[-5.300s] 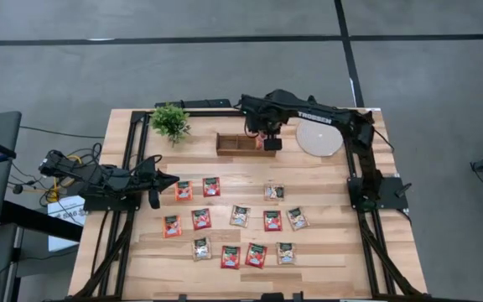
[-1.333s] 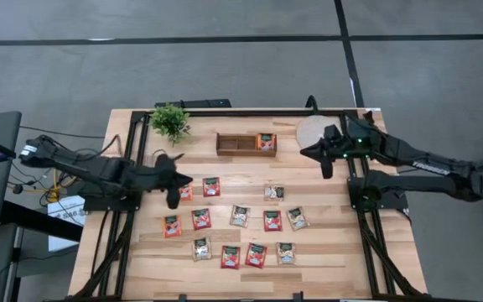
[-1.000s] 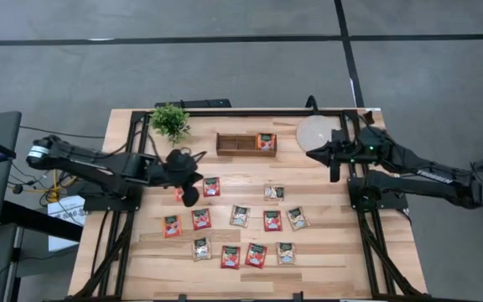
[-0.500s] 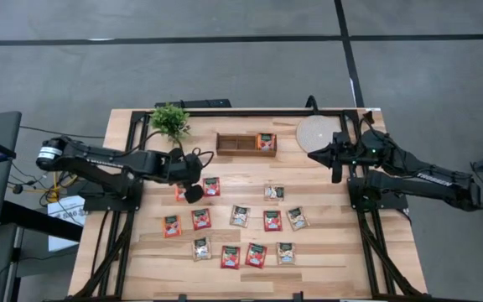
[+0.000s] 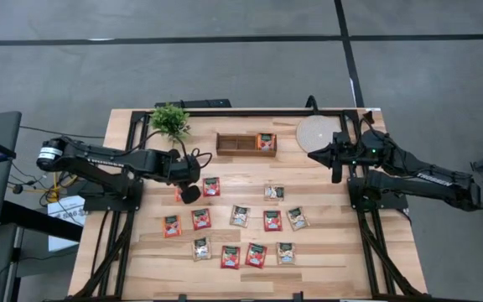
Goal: Pick & Place Tea
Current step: Put the top orange tea bag into the right section of the wooden organizer
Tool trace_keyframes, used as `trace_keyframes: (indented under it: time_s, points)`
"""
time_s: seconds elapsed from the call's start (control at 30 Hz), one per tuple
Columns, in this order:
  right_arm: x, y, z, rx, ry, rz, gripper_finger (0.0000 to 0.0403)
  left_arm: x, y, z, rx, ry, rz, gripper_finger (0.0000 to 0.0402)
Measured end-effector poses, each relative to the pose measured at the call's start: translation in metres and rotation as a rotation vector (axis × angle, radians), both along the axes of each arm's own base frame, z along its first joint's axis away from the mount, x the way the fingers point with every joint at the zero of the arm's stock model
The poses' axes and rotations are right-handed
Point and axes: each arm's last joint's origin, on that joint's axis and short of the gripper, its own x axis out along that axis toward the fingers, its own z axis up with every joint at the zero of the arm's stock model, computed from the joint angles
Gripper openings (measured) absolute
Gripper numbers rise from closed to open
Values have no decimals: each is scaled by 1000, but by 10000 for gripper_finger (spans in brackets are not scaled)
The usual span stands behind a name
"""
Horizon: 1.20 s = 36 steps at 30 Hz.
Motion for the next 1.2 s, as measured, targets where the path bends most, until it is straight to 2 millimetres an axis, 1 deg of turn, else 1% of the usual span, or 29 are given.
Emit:
trace_keyframes:
  time_s: [0.13,0.3,0.4,0.47,0.53,0.67,0.83,0.97,1.07,1.2]
  points:
    - [0,0,0,-1,-1,0,5,-4,0,-9,0,34,1,44]
    - [0,0,2,-8,-21,0,5,-12,0,-27,-9,81,25,109]
    - [0,0,2,-8,-21,0,5,-14,0,-29,-4,95,11,140]
    - [0,0,2,-8,-21,0,5,-13,1,-29,0,92,-12,152]
    - [1,0,2,-8,-20,0,5,-12,3,-29,-25,97,-46,157]
    - [1,0,2,-8,-20,0,5,-13,15,-30,-166,102,-56,155]
    - [1,0,2,-7,-21,0,5,-17,36,-30,-177,112,-37,152]
    - [0,0,2,8,-22,-3,5,-21,47,-31,-205,128,-49,151]
    - [0,0,2,11,-22,-3,5,-26,52,-37,-203,151,-49,151]
    - [0,0,2,11,-22,-3,5,-35,50,-52,-217,198,-49,151]
